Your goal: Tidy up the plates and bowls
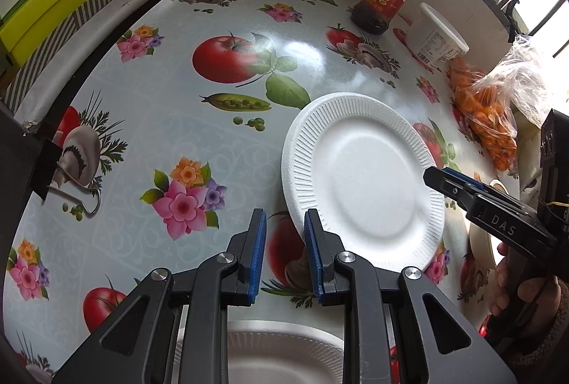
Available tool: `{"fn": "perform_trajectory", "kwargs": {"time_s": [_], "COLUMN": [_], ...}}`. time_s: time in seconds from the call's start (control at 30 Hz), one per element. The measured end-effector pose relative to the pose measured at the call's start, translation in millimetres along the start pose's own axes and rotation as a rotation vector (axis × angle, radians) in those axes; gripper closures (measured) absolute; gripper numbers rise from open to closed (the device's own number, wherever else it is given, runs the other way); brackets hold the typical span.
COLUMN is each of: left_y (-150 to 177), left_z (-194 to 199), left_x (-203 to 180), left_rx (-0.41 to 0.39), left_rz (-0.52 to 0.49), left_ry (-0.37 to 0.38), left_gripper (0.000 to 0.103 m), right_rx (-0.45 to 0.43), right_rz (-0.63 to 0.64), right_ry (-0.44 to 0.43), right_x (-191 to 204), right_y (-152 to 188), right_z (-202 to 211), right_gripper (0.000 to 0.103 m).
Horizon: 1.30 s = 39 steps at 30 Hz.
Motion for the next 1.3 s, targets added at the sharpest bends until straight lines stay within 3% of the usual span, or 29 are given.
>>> {"fn": "perform_trajectory", "kwargs": {"time_s": [0.13, 0.67, 0.83, 0.97, 1.3], "left_y": [-0.2, 0.7, 1.8, 0.4, -0.7], "left_z": [-5.3, -6.9, -8.7, -6.8, 4.0], "left_x": [-1.1, 1.4, -0.8, -2.6, -4.5], "left_rx": [0.019, 0.022, 0.022, 0.007, -0.023], "left_rz": [0.010, 0.007, 0.009, 0.006, 0.005], "left_ry": [0.028, 0.016, 0.020, 0.025, 0.042], "left_gripper": [0.080, 0.080, 0.080, 0.090, 0.090], "right_rx": [0.003, 0.016, 0.011, 0.009, 0.002], "right_rz": [0.000, 0.012, 0.020, 0.016, 0.006], "right_ry": [0.004, 0.005, 0.011, 0.012, 0.007], "right_x": [0.7, 2.2, 2.2, 0.0, -2.7], "right_y": [-0.1, -1.3, -0.3, 1.1, 3.3], "right_z": [-1.0, -7.9, -8.8, -8.5, -5.0], "right_gripper": [0.063, 0.063, 0.069, 0.076, 0.077]}}
Point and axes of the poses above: each gripper's, at about its wrist camera, not at the fingertips, and z roughly against the way its jaws point, x to its left, y to its underside, the point moved 8 cm from there along -z, roughly the way its jaws point, and after that the axes turned 3 degrees about y, right-handed, at the moved point
